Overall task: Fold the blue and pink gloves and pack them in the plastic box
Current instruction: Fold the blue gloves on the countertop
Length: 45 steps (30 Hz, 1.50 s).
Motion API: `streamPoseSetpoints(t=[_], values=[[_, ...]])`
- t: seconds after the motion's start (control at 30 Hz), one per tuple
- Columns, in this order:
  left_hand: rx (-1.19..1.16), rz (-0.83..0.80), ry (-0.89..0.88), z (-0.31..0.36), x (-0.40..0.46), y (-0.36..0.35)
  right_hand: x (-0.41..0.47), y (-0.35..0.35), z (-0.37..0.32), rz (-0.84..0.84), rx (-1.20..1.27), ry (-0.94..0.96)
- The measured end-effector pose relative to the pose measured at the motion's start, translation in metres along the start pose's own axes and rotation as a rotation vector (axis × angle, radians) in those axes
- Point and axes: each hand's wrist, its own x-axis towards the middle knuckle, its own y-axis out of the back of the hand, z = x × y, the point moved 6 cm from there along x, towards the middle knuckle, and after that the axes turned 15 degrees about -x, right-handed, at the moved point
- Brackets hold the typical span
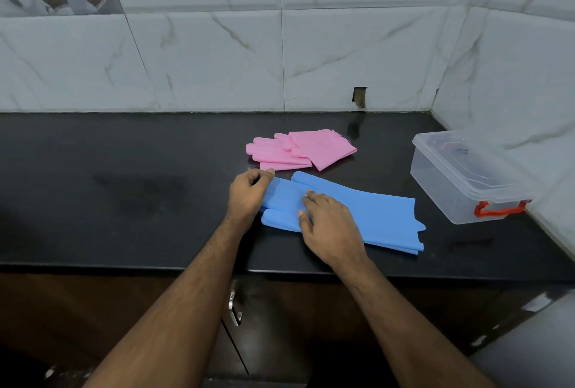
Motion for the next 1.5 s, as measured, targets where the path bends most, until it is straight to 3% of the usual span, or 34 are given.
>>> streamPoseSetpoints(t=[0.27,0.47,0.6,0.7,0.8,0.9,1.03,1.2,1.3,1.5], values=[[0.088,0.012,-0.081,0.009,-0.009,0.0,0.0,-0.002,-0.002,-0.019,0.006,0.03],[0.41,-0.049,-0.43,0.041,-0.041,-0.013,-0.014,0.017,-0.005,0.089,-0.042,0.016],[0.446,-0.014,-0.572,0.052,-0.067,-0.015,-0.055,0.023,0.016,0.231,0.087,-0.189],[0.573,-0.113,-0.694,0.054,-0.085,-0.034,-0.09,0.021,0.028,0.333,0.145,-0.27],[0.712,-0.321,-0.787,0.049,-0.099,-0.066,-0.105,0.017,0.031,0.281,0.084,-0.262],[0.783,-0.471,-0.785,0.043,-0.107,-0.09,-0.114,0.017,0.039,0.223,0.081,-0.369],[0.893,-0.6,-0.585,0.024,-0.103,-0.1,-0.124,0.016,0.034,0.14,0.108,-0.447],[1.047,-0.616,-0.433,0.012,-0.096,-0.1,-0.126,0.013,0.013,0.09,0.144,-0.381],[0.957,-0.559,-0.499,0.019,-0.097,-0.097,-0.123,0.018,0.021,0.121,0.111,-0.394],[0.891,-0.5,-0.837,0.041,-0.114,-0.102,-0.126,0.012,0.024,0.134,0.097,-0.356]])
